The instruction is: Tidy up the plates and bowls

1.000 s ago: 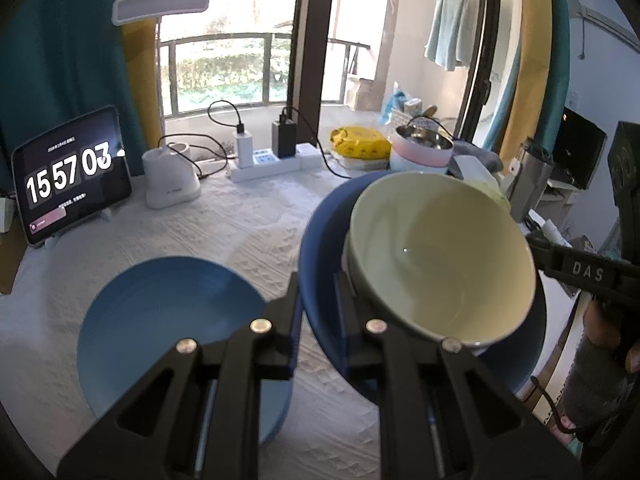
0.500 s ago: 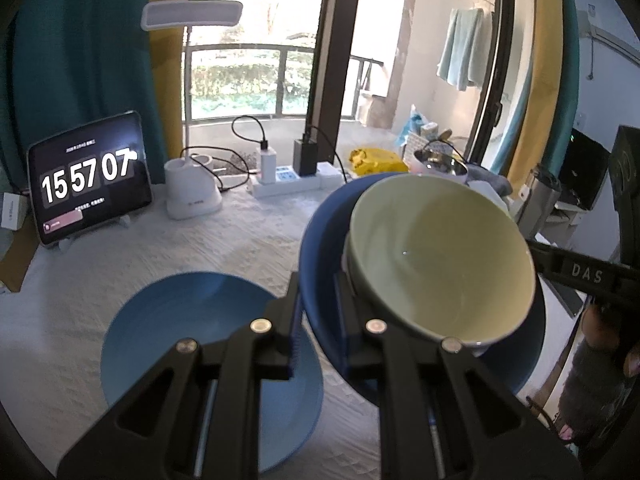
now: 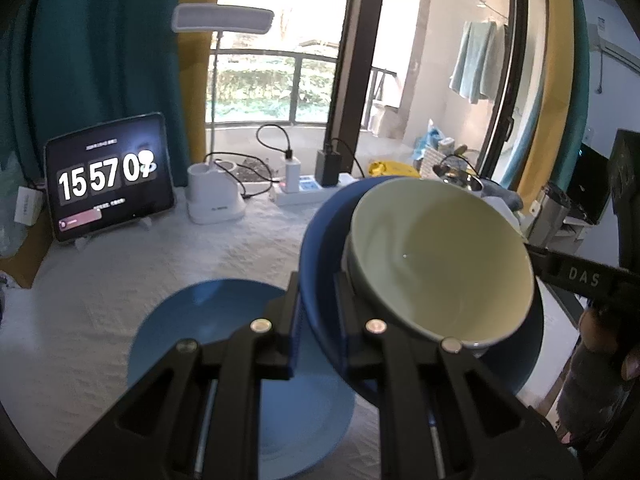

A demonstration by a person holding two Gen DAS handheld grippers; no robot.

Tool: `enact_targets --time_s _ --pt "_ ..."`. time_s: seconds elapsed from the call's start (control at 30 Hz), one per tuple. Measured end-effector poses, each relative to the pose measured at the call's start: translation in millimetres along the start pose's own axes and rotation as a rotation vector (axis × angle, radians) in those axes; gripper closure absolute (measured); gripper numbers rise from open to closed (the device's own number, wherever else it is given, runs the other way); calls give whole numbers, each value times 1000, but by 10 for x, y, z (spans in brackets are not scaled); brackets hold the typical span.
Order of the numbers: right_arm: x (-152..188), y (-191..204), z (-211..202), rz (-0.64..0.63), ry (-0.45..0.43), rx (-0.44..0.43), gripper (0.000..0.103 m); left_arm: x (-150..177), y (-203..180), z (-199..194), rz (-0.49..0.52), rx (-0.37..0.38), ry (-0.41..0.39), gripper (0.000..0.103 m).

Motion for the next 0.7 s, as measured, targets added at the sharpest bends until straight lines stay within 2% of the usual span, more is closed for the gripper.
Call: enact_targets --time_s 0.7 --pt "-132 648 417 -101 49 -59 93 59 700 -96 -103 -89 -8 90"
Point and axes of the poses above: each gripper's, at about its wrist camera, not at the fingertips, and z roughly the way its jaws point, y to its left, x to its underside, the point moved 10 cm from there along z, roughly the way its jaws point, and after that the axes turned 13 degrees about y, right-handed, at the moved point
